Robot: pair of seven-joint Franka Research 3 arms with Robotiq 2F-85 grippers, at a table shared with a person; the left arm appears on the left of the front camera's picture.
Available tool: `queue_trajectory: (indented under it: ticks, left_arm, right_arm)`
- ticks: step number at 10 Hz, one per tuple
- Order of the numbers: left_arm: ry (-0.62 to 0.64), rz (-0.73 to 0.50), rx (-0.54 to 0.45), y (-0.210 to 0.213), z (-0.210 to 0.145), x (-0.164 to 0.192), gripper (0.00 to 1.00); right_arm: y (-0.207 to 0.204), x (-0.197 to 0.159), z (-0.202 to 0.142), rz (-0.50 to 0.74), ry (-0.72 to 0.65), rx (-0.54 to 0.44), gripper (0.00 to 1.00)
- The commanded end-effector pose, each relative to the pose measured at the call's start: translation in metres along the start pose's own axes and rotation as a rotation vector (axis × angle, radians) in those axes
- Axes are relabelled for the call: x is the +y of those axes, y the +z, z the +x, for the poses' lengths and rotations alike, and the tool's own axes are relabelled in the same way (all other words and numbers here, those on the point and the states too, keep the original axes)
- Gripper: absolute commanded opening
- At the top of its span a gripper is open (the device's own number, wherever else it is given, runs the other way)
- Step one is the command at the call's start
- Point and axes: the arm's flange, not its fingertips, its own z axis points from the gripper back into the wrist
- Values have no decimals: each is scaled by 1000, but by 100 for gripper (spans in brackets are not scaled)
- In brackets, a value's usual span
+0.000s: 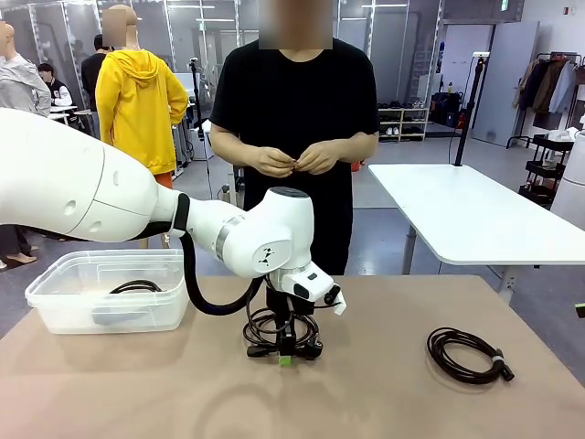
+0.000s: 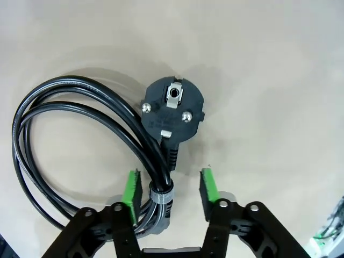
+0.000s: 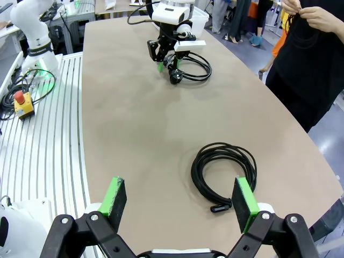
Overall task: Organize and store the cables.
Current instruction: Place the Power Cable into the Organizing box.
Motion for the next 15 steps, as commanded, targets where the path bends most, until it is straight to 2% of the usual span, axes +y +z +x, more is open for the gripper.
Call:
queue_trajectory:
  ticks: [1,2,3,5,7,8,9,10,12,15]
  left_arm:
    - [-29,-38,-11,3,-6,-4,0]
    - [-31,-35,-4,4,-4,-4,8]
    - [-35,-29,-2,5,-4,-5,0]
    - [-25,-26,-9,9,-6,-6,0]
    - [-39,19,-58,43,-19,-18,0]
    - [-89,58,-131,82,-37,-29,7]
    - [-149,77,-172,114,-53,-39,7]
    - [-140,128,-158,138,-66,-43,7]
    - [-131,202,-164,162,-86,-44,7]
    - [-171,291,-160,187,-149,-30,7]
  right_arm:
    - [0,-2,1,-8,20,-16,100]
    - [0,-2,1,-8,20,-16,100]
    - [0,-2,1,-8,20,-16,100]
    - [0,-2,1,-8,20,-16,100]
    - [0,-2,1,-8,20,-16,100]
    - [0,-2,1,-8,20,-16,100]
    - [0,-2,1,-8,20,-16,100]
    - [0,-2,1,-8,20,-16,100]
    - [0,-2,1,-8,20,-16,100]
    - [0,-2,1,-8,20,-16,100]
